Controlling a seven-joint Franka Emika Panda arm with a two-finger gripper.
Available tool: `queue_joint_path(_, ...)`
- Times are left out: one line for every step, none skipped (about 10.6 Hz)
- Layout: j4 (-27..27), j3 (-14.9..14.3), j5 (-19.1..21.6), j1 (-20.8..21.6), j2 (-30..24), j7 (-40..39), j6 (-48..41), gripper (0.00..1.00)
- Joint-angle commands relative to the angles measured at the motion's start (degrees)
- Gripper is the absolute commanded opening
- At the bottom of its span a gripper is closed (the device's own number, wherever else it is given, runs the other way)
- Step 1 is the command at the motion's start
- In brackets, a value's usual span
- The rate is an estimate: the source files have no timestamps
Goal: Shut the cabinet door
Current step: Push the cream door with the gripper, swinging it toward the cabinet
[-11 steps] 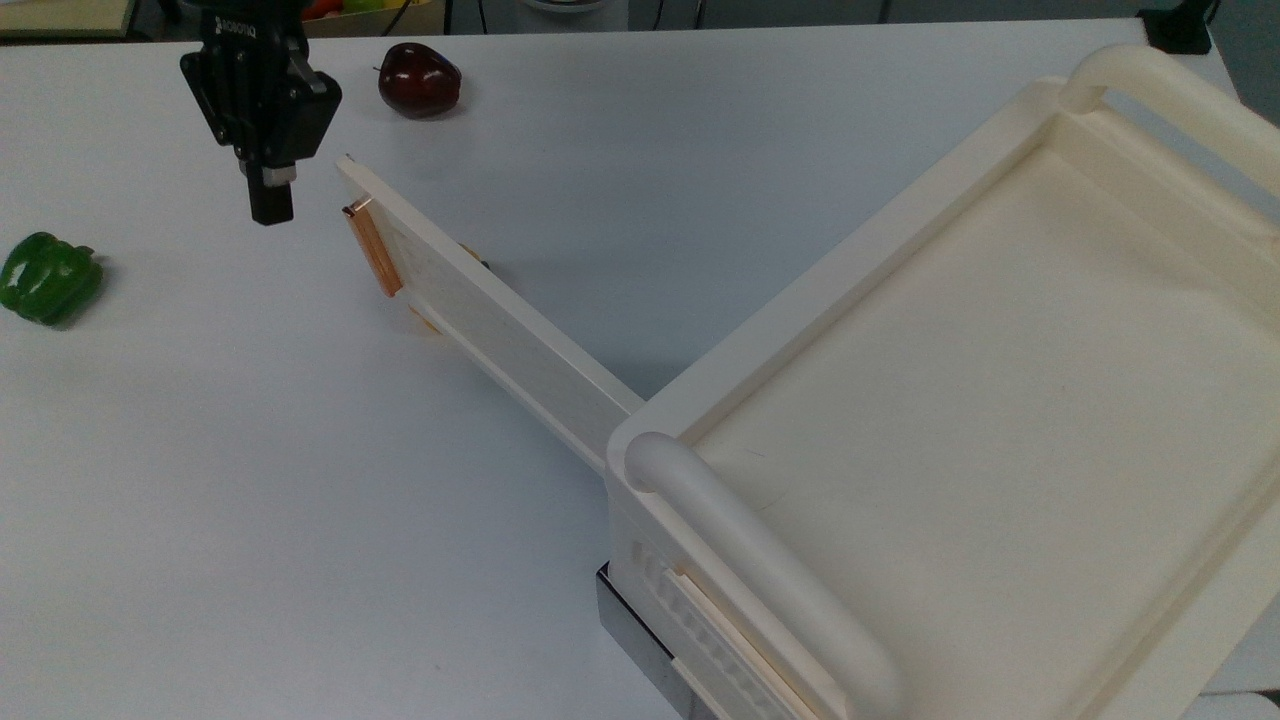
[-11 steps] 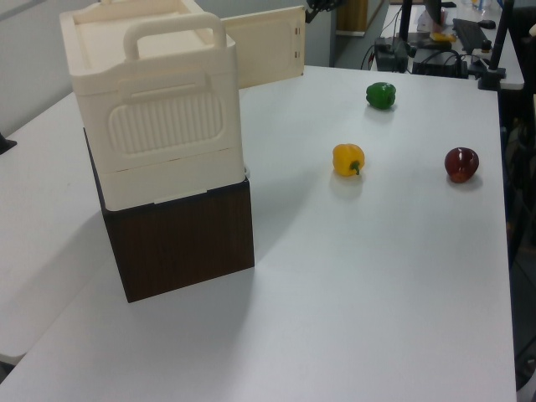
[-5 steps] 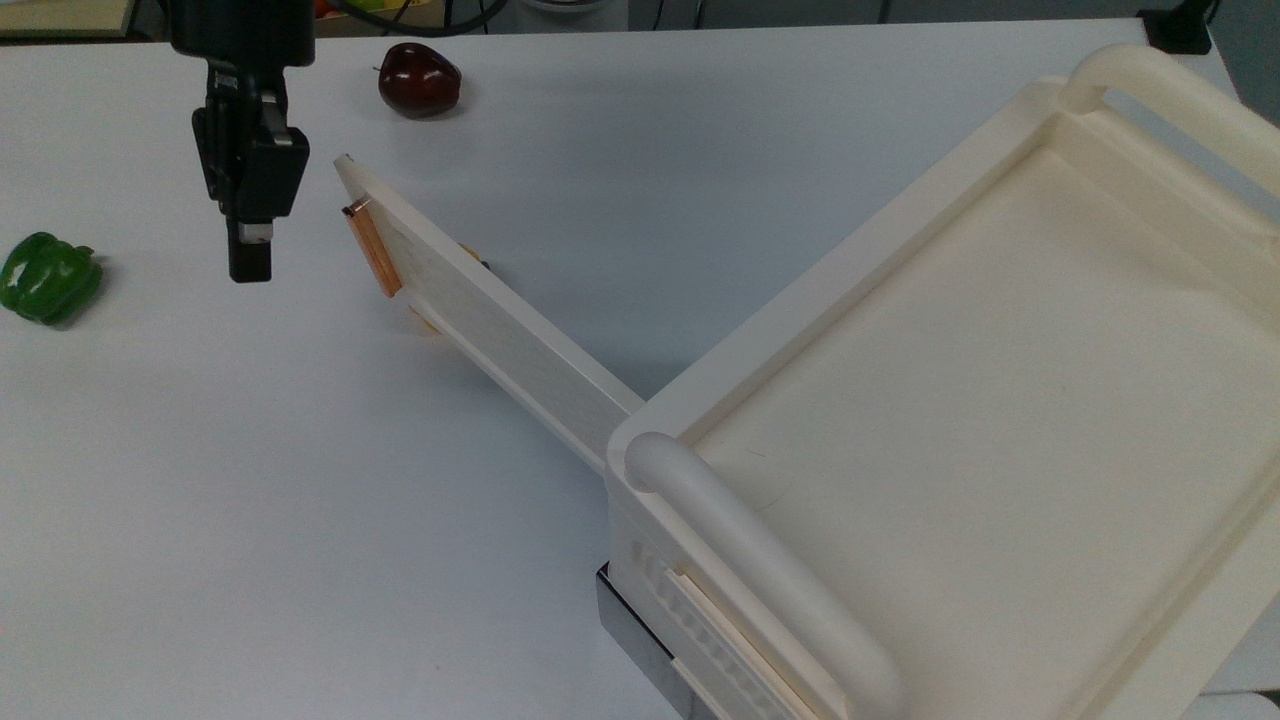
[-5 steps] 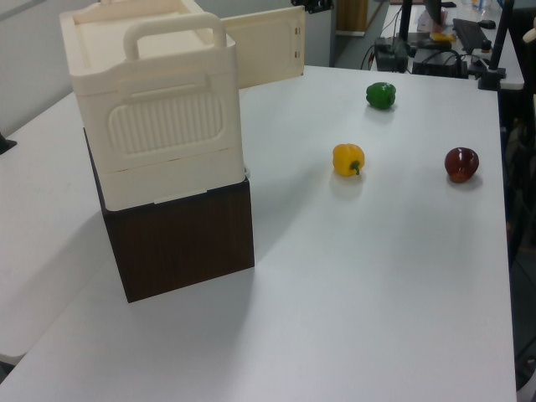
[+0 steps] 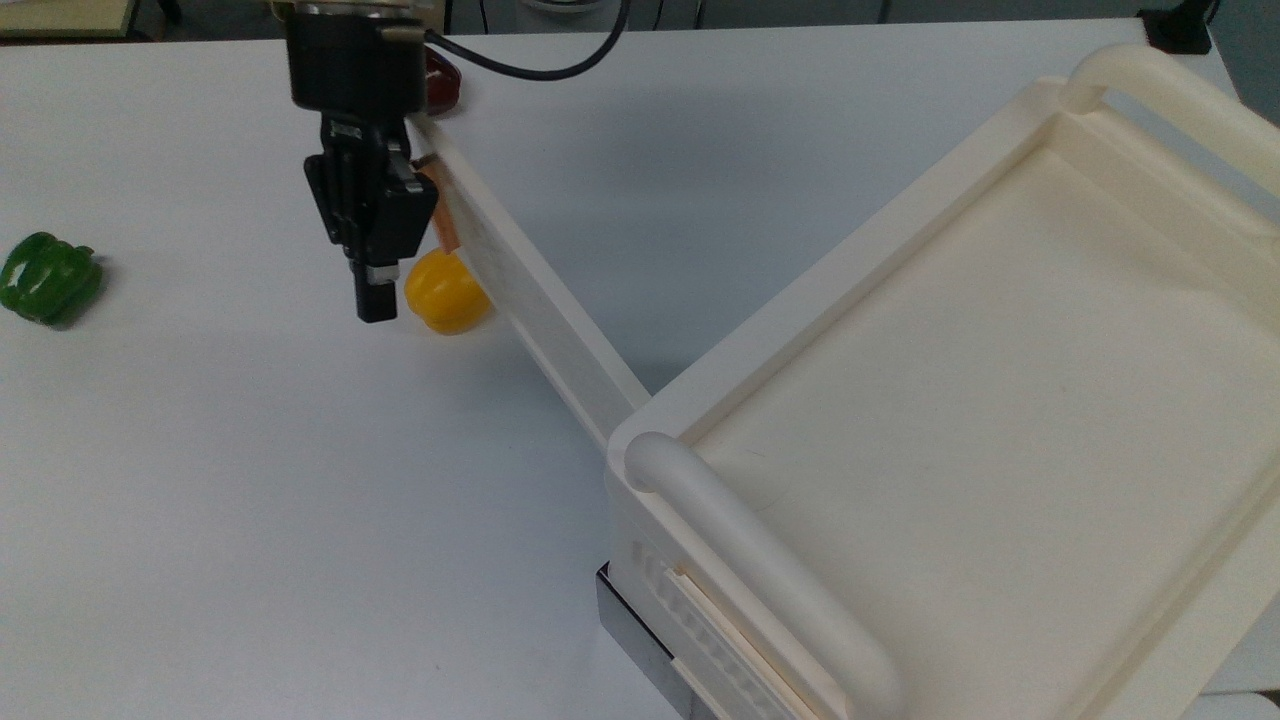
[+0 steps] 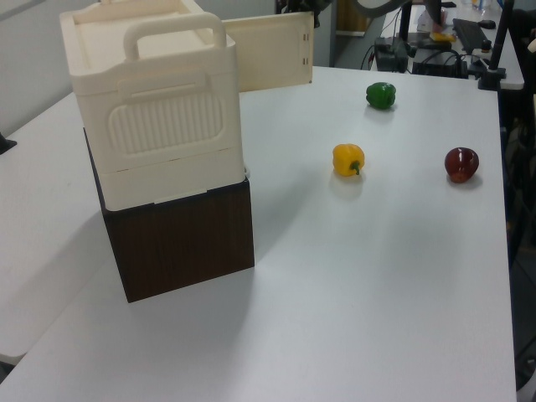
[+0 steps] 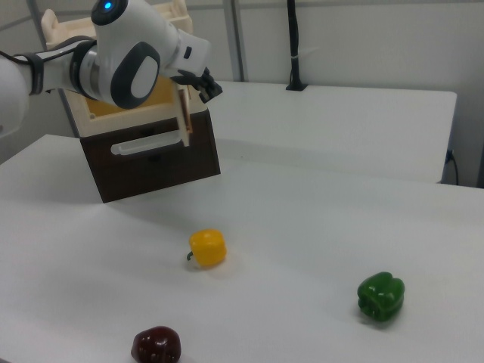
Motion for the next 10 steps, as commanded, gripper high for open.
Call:
queue_joint_path(-0.43, 2.42, 1.10, 0.32, -1.56, 0.35, -7.65, 0.00)
queue_joint_path(-0.43, 4.52, 1.10, 0.32, -2.18, 0.34, -9.95, 0.00)
queue_joint_path(-0.35, 6.54, 1.10, 0.32, -2.45, 0.52, -11.89, 0.00)
queue_joint_path(-0.08, 8.48, 1.27, 0.40, -2.53, 1.13, -13.56, 0.00)
queue_joint_path(0.01, 9.89, 2.58, 0.41, -2.62, 3.31, -13.66, 0.00)
queue_joint_path(0.18, 10.25, 3.55, 0.41, -2.54, 4.90, -13.66, 0.00)
queue_joint_path(0.27, 11.30, 4.43, 0.49, -2.54, 6.04, -13.58, 0.00)
queue_joint_path(0.27, 12.79, 4.96, 0.49, -2.54, 7.01, -13.32, 0.00)
queue_joint_path(0.36, 14.37, 4.96, 0.49, -2.36, 8.07, -13.05, 0.00)
queue_joint_path(0.97, 15.78, 4.96, 0.49, -2.19, 8.34, -13.05, 0.00)
